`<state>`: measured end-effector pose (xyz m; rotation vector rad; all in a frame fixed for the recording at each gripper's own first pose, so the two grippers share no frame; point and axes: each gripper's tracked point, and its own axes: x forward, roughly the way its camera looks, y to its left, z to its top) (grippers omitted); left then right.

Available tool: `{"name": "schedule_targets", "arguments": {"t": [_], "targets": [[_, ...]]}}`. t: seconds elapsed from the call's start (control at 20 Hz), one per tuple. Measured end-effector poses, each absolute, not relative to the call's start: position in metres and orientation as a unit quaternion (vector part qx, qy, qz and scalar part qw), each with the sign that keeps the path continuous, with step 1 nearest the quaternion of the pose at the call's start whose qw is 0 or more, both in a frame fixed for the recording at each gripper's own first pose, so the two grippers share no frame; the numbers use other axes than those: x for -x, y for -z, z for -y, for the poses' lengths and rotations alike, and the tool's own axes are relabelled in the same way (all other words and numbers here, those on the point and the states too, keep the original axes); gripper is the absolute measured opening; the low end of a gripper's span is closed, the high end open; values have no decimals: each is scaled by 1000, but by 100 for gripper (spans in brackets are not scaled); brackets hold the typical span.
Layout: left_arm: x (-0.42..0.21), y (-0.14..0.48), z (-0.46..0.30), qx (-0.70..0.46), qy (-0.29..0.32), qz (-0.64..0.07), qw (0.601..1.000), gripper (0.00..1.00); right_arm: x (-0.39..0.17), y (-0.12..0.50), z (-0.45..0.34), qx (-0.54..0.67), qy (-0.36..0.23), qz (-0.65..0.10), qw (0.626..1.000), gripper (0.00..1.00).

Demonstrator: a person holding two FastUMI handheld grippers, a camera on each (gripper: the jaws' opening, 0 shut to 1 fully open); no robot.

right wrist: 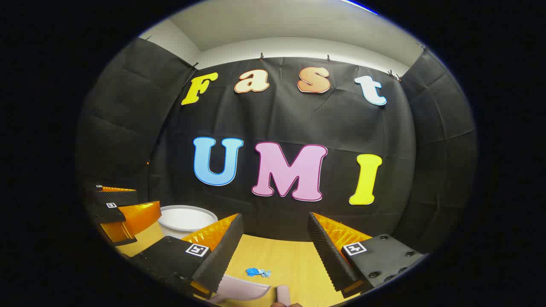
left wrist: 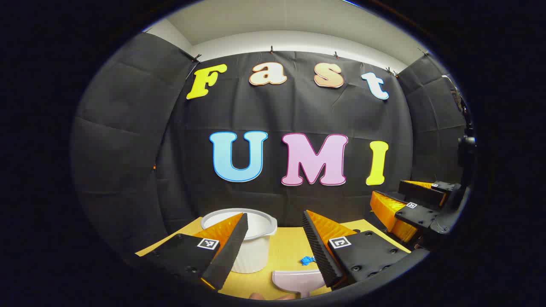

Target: Pick up the small broom and dustpan from the desktop, sweep the trash into the dustpan with the broom, and then empty the trash into the garbage bin.

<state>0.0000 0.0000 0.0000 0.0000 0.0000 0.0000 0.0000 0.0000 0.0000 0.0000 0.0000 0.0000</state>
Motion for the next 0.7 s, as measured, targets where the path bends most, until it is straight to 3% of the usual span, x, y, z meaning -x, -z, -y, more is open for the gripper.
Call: {"name": "schedule_targets", "arguments": {"t": [0.05,0.2,0.25,0.35,0.4,0.7], "targets": [[2,-1,3,9,-1,8,1000,76,4,-5,6,0,6,5,1000,98],[1,-1,19,38,22,26,999,76,17,-35,23,-21,29,61,997,98],[0,1,29,49,36,26,998,76,19,-37,27,-24,33,67,997,93],[-5,0,27,61,32,31,997,77,19,-31,31,-22,34,62,997,98],[-6,1,28,61,30,33,997,77,21,-28,33,-20,34,57,998,93],[-5,-20,35,65,45,83,993,77,30,-27,51,-5,47,61,997,93]]}}
